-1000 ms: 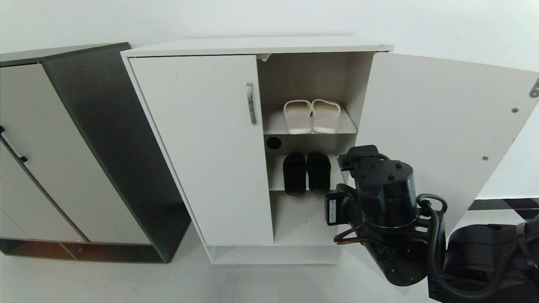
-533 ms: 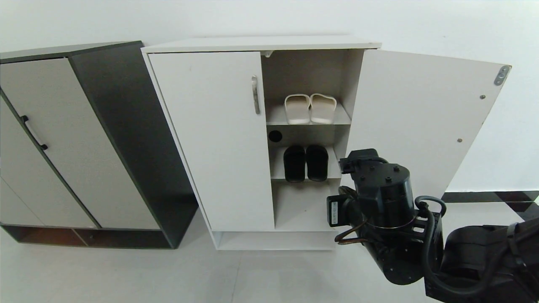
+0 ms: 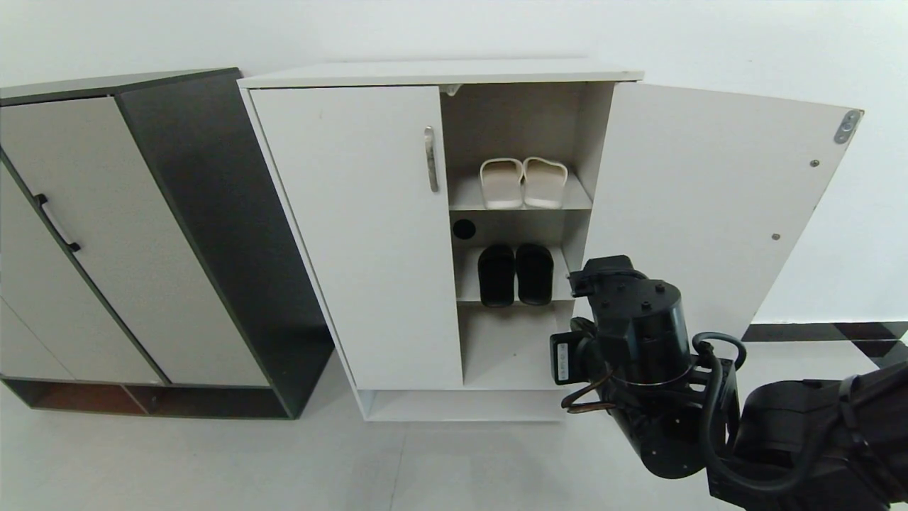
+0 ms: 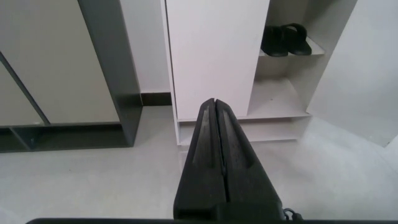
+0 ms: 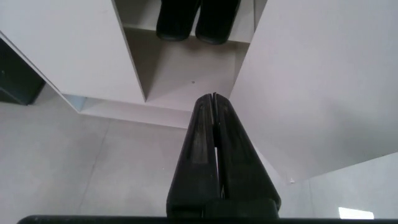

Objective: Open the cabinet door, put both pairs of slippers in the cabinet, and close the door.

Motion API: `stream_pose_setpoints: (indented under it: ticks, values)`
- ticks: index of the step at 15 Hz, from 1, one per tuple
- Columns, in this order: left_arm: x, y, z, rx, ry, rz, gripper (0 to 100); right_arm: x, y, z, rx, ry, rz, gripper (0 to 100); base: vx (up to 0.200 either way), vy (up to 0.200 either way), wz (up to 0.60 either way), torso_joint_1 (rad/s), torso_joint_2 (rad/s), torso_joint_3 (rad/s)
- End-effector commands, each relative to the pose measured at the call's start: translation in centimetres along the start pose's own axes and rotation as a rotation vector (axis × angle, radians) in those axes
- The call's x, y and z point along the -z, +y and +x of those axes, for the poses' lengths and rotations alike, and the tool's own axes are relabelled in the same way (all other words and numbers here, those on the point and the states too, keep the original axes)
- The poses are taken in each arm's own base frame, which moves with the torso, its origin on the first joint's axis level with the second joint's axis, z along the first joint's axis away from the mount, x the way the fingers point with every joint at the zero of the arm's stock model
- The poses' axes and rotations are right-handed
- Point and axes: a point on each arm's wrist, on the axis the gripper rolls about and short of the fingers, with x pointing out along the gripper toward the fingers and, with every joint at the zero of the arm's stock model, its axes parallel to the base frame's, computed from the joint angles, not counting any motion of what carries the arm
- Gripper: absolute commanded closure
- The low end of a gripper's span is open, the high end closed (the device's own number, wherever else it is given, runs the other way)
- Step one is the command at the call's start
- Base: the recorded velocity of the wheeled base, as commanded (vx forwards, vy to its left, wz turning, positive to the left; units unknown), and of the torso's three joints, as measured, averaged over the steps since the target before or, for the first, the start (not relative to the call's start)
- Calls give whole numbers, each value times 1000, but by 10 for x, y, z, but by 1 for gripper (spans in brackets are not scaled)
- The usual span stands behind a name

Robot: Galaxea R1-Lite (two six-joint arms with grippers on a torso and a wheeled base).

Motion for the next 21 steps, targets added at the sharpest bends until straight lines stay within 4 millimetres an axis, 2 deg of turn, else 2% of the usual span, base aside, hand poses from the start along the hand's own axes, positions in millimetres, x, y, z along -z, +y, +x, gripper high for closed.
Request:
stream_pose_setpoints:
  ticks: [1,9,13,21]
  values:
    - [0,0,0,0,0,0,100,2,-1,3,8,7,-5,100,0,0,0,0,0,0]
    - [0,0,0,-2,0,-2,100,8,-1,6,14,22,-17,100,0,0,0,0,0,0]
    - [0,0,0,0,0,-2,100,9,-1,5,14,25,-21,100,0,0,0,17,-194,-299]
    - [0,0,0,-2,0,0,100,15,-1,9,23,40,-34,100,0,0,0,90,-496,-345]
